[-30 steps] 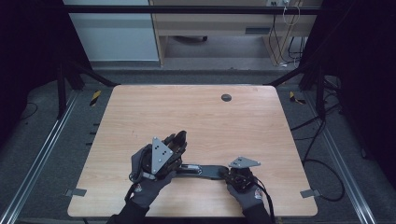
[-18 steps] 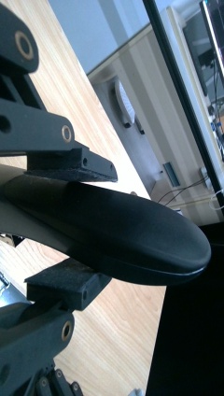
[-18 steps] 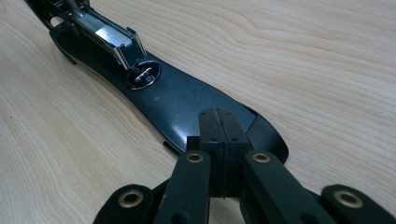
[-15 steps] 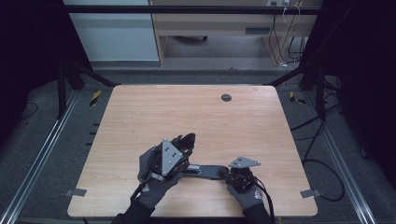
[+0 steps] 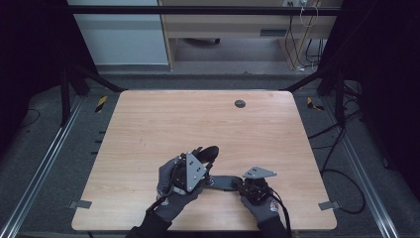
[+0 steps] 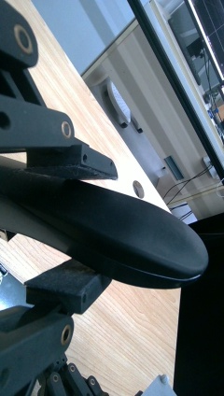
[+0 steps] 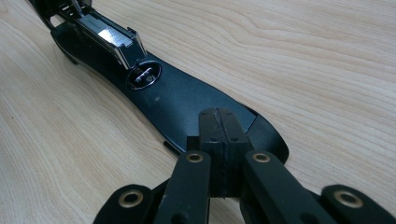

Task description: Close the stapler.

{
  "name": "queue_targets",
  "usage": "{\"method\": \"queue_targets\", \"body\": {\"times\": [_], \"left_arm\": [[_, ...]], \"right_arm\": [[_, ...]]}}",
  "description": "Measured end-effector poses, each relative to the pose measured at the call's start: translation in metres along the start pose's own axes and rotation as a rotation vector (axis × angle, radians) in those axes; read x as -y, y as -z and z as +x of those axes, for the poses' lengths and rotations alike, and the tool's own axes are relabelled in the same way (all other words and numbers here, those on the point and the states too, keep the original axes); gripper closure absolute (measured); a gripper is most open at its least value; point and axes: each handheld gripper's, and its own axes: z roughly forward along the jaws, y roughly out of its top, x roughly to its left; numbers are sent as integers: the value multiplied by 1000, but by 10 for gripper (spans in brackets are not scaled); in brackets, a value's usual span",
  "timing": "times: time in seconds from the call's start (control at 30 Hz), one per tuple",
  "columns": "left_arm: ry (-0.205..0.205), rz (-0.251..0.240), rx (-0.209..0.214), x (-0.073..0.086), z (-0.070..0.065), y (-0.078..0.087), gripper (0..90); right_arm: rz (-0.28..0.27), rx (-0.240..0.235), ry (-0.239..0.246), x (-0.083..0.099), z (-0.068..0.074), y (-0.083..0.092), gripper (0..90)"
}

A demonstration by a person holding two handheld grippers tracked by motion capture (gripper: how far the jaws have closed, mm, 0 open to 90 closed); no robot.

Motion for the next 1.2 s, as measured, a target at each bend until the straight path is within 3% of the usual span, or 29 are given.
{"method": "queue_targets", "body": {"times": [0.63, 1.2], "left_arm": [[-53, 8, 8, 3, -14, -9, 483], [-137, 28, 4, 8, -32, -21, 472]], "right_arm": [[-4, -13, -7, 0, 0, 0, 900], [-6, -11, -6, 1, -1, 0, 900]]}}
